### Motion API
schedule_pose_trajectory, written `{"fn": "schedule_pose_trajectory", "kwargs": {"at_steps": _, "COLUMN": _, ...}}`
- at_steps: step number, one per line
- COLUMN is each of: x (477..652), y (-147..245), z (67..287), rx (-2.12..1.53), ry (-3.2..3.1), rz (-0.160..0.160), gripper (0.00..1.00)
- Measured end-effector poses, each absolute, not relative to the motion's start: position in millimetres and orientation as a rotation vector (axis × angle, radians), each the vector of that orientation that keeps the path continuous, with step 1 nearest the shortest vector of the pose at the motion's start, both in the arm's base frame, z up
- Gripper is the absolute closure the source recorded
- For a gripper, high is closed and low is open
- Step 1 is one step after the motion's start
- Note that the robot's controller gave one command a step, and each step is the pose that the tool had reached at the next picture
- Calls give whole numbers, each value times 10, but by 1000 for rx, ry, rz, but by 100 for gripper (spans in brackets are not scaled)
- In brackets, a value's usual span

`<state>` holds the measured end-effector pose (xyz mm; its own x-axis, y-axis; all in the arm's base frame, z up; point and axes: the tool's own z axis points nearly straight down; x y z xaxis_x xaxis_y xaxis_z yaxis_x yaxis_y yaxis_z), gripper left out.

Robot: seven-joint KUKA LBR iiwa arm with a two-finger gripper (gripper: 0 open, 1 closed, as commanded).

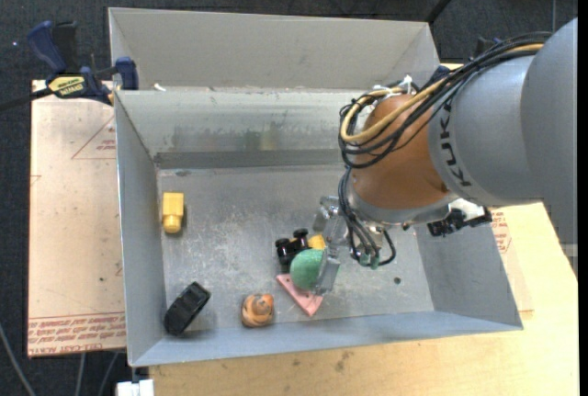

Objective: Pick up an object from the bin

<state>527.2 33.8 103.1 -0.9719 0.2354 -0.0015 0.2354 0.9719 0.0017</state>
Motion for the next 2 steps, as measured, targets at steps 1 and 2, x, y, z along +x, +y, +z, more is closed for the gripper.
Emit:
{"fn": "schedule_pose_trajectory", "kwargs": {"at_steps": 1, "x": 5219, "y": 433, "z": 790, "rx": 36, "ry": 3141, "rz": 1, "gripper": 0}}
{"fn": "schedule_pose_trajectory", "kwargs": {"at_steps": 2, "x": 5233, "y": 545, "z": 740, "rx": 300, "ry": 3119, "rz": 2, "gripper": 100}}
